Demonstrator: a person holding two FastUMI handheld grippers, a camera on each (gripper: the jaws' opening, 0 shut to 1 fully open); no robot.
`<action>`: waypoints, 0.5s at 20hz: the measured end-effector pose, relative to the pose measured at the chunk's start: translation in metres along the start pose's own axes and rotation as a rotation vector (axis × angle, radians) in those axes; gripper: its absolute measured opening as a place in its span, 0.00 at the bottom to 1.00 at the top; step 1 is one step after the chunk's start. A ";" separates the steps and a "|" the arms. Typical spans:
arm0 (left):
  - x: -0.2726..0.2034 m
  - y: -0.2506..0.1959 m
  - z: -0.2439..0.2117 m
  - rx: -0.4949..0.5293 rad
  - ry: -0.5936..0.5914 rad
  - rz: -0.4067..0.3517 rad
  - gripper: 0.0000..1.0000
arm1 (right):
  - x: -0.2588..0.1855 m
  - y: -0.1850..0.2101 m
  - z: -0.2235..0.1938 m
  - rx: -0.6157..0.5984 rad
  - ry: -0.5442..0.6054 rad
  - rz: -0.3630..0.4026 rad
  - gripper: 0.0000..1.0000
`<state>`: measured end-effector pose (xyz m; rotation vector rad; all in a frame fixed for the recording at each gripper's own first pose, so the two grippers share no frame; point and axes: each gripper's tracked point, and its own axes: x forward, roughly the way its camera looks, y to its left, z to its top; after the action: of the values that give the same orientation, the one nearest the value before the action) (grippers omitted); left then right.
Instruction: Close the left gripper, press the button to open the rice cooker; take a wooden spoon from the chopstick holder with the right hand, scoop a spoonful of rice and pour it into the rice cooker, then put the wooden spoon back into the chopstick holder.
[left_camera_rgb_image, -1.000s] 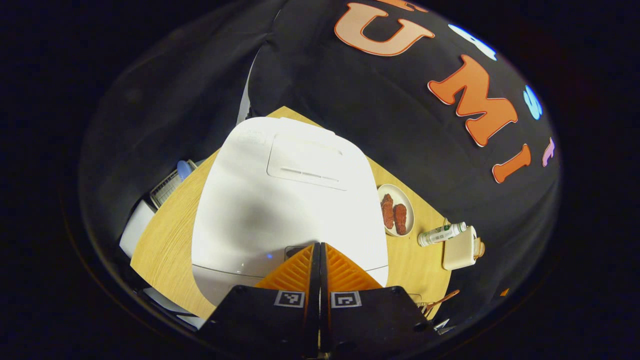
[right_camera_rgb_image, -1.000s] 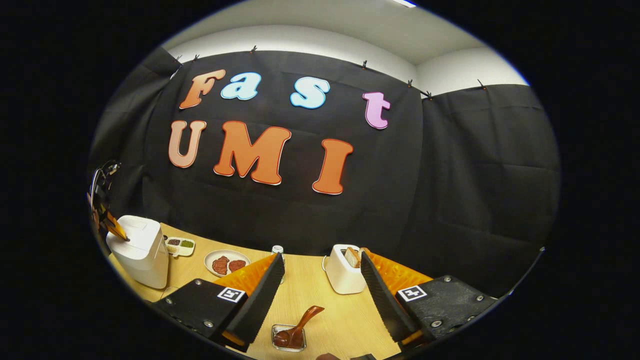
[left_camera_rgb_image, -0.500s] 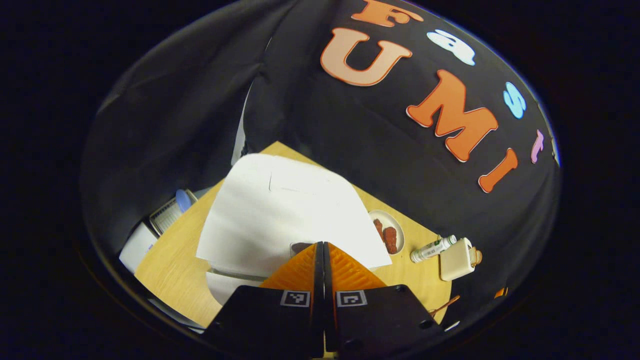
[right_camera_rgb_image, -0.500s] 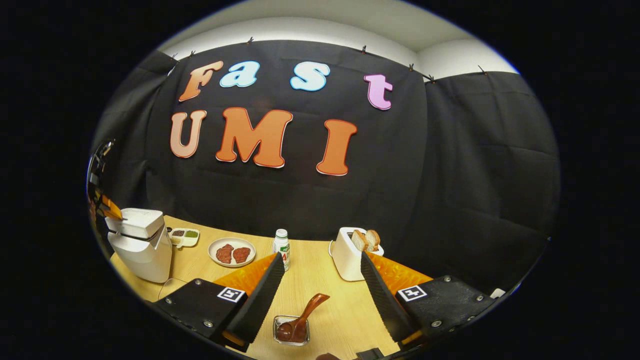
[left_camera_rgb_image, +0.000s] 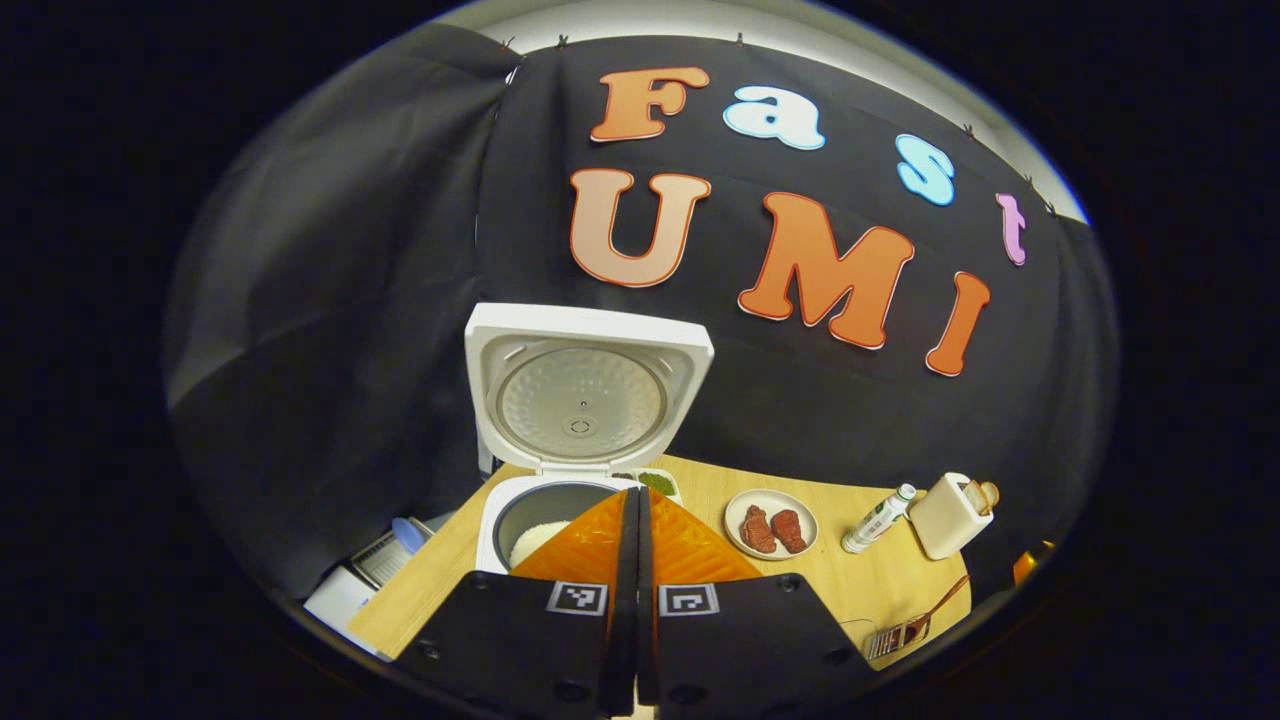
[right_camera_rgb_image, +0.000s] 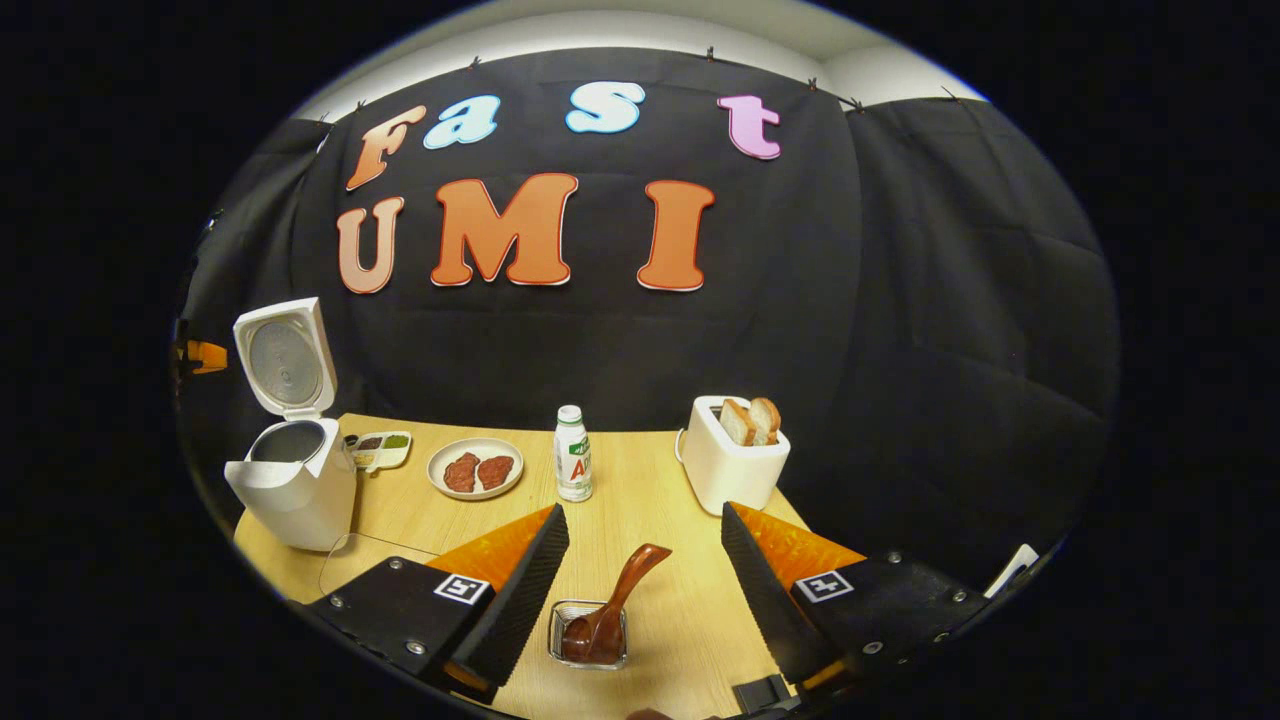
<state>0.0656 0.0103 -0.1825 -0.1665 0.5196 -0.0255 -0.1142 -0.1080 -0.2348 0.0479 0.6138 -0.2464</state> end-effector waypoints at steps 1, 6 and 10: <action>-0.009 -0.006 0.005 0.021 -0.022 -0.002 0.05 | 0.004 -0.002 -0.007 0.015 0.028 0.012 0.95; -0.045 -0.026 0.017 0.146 -0.113 0.035 0.06 | 0.025 -0.008 -0.032 0.104 0.123 0.085 0.95; -0.070 -0.045 0.009 0.229 -0.132 0.040 0.31 | 0.054 0.002 -0.049 0.112 0.210 0.140 0.95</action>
<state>0.0099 -0.0282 -0.1327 0.0661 0.3845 -0.0349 -0.0988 -0.1119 -0.3060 0.2258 0.8017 -0.1400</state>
